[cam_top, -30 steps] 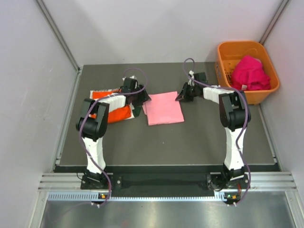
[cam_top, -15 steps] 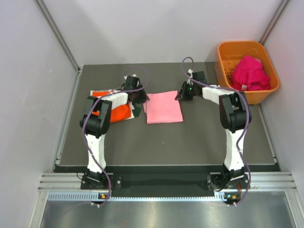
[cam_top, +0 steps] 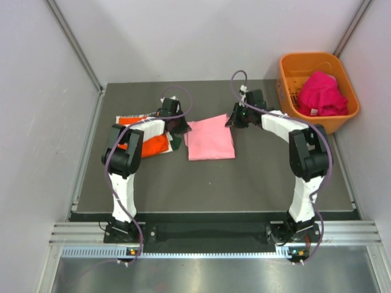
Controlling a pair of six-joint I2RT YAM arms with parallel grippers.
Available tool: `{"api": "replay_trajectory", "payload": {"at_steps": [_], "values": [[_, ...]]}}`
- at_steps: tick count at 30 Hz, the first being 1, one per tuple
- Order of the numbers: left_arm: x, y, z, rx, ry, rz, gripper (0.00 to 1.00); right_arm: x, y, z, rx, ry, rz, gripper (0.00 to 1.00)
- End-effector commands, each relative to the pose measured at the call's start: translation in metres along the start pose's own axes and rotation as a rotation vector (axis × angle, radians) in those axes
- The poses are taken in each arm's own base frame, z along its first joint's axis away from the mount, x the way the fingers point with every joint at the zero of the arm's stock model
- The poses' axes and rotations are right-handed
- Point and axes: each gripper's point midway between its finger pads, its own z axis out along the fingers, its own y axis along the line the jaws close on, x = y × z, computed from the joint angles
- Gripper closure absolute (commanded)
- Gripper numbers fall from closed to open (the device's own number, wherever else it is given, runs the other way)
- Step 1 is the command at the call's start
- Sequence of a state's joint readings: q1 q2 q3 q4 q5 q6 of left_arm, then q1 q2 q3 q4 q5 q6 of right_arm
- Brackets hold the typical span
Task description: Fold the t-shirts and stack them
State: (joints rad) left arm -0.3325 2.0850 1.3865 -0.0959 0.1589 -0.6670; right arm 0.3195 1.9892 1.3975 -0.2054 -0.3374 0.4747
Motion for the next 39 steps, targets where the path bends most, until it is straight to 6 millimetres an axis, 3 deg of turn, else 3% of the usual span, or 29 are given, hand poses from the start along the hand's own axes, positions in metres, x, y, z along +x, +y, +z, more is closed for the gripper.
{"api": "replay_trajectory", "payload": {"at_steps": [1,5,12,22,25,28,29,30,33,39], "values": [[0.003,-0.010,-0.031,0.003,-0.003,0.043,1.00,-0.023,0.042,-0.045,-0.047,-0.121,-0.108,1.00],[0.016,-0.009,-0.048,0.011,-0.002,0.041,1.00,-0.013,0.050,-0.061,-0.039,-0.110,-0.143,1.00],[0.018,-0.012,-0.069,0.017,-0.019,0.051,1.00,0.001,0.045,-0.060,-0.015,-0.084,-0.148,1.00],[0.032,0.001,-0.043,-0.020,0.039,0.059,1.00,0.017,0.024,-0.030,0.030,-0.011,-0.122,0.95],[0.030,0.004,-0.032,-0.030,0.046,0.067,1.00,0.016,0.017,-0.024,0.058,-0.014,-0.119,0.87],[0.031,0.009,-0.023,-0.051,0.061,0.077,1.00,0.014,0.010,-0.019,0.083,-0.020,-0.108,0.70],[0.028,0.007,-0.021,-0.046,0.058,0.083,1.00,0.014,0.007,-0.018,0.095,-0.021,-0.104,0.62],[0.029,0.009,-0.018,-0.050,0.062,0.089,1.00,0.012,0.006,-0.018,0.097,-0.031,-0.102,0.47],[0.028,0.010,-0.014,-0.057,0.066,0.094,1.00,0.009,0.001,-0.016,0.112,-0.041,-0.094,0.26],[0.025,0.008,-0.011,-0.059,0.067,0.099,1.00,0.008,-0.011,0.000,0.143,-0.022,-0.081,0.14]]}}
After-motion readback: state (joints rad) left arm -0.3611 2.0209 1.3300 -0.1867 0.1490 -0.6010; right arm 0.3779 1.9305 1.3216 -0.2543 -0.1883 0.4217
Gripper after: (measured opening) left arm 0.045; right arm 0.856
